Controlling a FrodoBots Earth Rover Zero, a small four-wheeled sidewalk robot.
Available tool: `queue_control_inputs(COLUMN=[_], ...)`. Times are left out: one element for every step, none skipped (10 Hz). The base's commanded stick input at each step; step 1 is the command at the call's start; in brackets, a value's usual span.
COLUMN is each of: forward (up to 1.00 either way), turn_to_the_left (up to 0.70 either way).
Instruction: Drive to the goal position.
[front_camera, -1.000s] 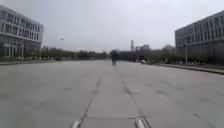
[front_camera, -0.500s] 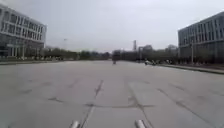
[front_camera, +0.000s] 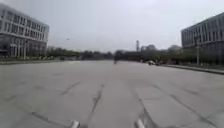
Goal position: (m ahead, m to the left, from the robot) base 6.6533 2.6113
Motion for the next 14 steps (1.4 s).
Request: queue_control_inputs(forward=[1.00, 1.00, 1.00, 1.00, 1.00, 1.00, 1.00, 1.00, 1.00, 1.00, 1.00, 1.00, 1.00, 1.00], turn_to_the_left=[-0.40, -0.40, 0.03, 0.07, 0.14, 0.10, 0.02, 0.11, 0.11, 0.00, 0.00, 0.00, 0.02, 0.01])
